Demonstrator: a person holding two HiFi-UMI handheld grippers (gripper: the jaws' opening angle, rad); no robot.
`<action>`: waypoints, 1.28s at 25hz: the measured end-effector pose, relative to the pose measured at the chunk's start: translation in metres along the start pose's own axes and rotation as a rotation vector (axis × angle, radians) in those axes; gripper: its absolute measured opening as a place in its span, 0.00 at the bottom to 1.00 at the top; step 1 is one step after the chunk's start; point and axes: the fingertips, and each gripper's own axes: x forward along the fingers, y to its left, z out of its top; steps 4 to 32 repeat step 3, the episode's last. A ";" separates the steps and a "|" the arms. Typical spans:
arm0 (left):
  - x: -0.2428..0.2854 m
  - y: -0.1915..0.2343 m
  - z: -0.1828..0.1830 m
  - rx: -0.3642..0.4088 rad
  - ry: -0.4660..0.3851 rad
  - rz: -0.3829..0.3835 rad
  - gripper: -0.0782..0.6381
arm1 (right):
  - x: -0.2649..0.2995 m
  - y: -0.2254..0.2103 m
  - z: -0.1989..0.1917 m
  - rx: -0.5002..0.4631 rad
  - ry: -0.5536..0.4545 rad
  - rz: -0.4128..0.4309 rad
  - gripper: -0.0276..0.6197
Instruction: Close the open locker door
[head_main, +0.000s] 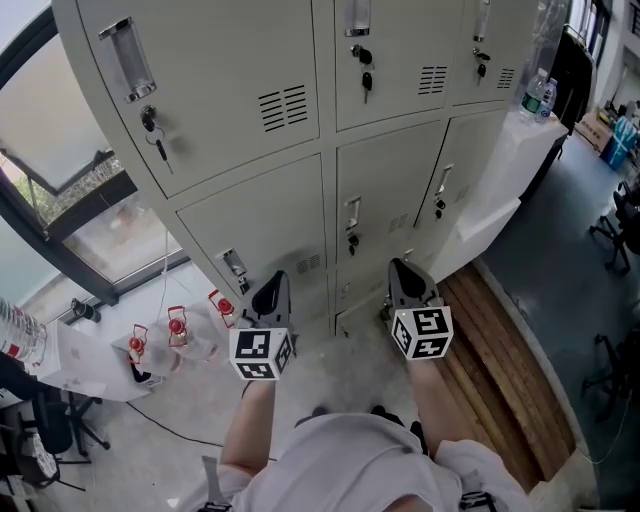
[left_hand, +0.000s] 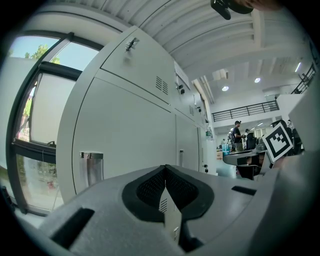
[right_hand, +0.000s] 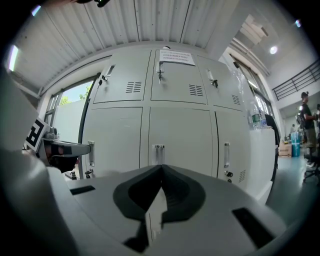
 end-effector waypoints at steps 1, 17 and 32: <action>0.000 -0.001 0.000 -0.001 0.000 -0.001 0.12 | 0.000 0.000 -0.001 0.001 0.001 0.000 0.06; -0.001 -0.003 -0.001 -0.002 0.000 -0.003 0.12 | -0.001 0.000 -0.002 0.003 0.002 0.000 0.06; -0.001 -0.003 -0.001 -0.002 0.000 -0.003 0.12 | -0.001 0.000 -0.002 0.003 0.002 0.000 0.06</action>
